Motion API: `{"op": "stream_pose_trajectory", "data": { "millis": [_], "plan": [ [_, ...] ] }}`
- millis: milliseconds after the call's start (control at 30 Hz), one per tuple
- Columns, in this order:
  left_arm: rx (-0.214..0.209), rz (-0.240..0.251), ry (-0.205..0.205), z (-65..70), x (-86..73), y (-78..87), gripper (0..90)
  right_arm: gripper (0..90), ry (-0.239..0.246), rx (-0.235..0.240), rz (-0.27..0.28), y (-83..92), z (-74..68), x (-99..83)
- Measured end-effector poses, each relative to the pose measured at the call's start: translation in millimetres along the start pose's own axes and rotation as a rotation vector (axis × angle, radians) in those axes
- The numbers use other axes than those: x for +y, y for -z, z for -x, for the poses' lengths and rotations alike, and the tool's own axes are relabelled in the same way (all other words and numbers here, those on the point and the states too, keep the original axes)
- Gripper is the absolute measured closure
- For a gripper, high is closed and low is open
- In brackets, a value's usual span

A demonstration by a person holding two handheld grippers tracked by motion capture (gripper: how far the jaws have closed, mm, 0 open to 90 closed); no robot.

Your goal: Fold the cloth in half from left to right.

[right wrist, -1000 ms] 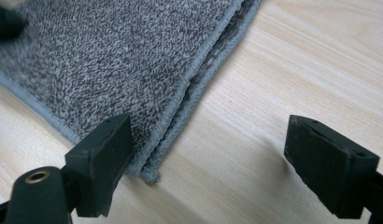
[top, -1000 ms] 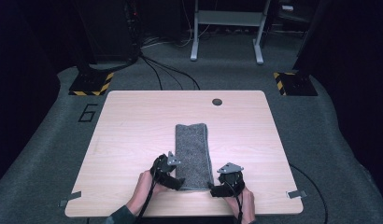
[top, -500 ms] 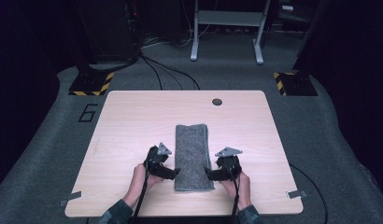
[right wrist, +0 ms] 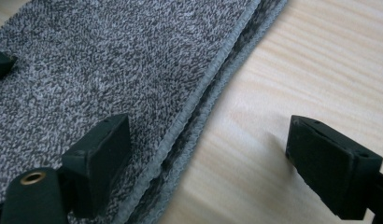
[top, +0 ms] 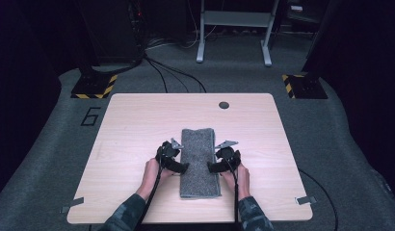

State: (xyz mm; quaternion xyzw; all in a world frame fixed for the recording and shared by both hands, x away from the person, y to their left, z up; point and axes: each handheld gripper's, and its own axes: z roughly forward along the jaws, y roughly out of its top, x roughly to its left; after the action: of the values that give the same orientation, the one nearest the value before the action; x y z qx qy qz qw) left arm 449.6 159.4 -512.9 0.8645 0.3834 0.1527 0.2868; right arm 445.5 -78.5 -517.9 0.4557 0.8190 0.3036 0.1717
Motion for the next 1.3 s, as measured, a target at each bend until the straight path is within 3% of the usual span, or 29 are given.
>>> {"op": "stream_pose_trajectory", "data": {
  "millis": [267,400,500,733,833,1000,1200,1300],
  "plan": [
    [-0.028,0.021,0.034,-1.1,-10.0,4.6,12.9,13.8,0.007,0.018,0.016,3.2,-1.2,-6.1],
    [-0.051,0.033,0.065,-8.3,-9.8,11.7,11.4,13.9,-0.018,0.06,0.043,7.6,2.4,-6.2],
    [-0.041,0.045,0.076,-14.6,-7.7,17.7,11.3,13.9,-0.024,0.073,0.057,15.2,6.9,-4.6],
    [-0.048,0.071,0.12,-30.9,-0.4,24.0,11.0,14.2,-0.01,0.064,0.071,26.2,16.7,7.1],
    [-0.035,0.075,0.136,-37.2,3.9,22.2,10.8,14.3,-0.019,0.07,0.071,25.2,20.2,13.8],
    [-0.054,0.065,0.169,-48.6,11.1,15.4,10.6,14.4,-0.021,0.075,0.072,18.6,24.9,22.1],
    [-0.032,0.061,0.176,-54.9,21.7,7.4,10.6,14.7,-0.03,0.082,0.05,10.8,29.2,34.1],
    [-0.044,0.064,0.185,-59.8,28.9,3.5,10.6,14.7,-0.024,0.074,0.046,7.0,31.9,40.1]
  ]
}}
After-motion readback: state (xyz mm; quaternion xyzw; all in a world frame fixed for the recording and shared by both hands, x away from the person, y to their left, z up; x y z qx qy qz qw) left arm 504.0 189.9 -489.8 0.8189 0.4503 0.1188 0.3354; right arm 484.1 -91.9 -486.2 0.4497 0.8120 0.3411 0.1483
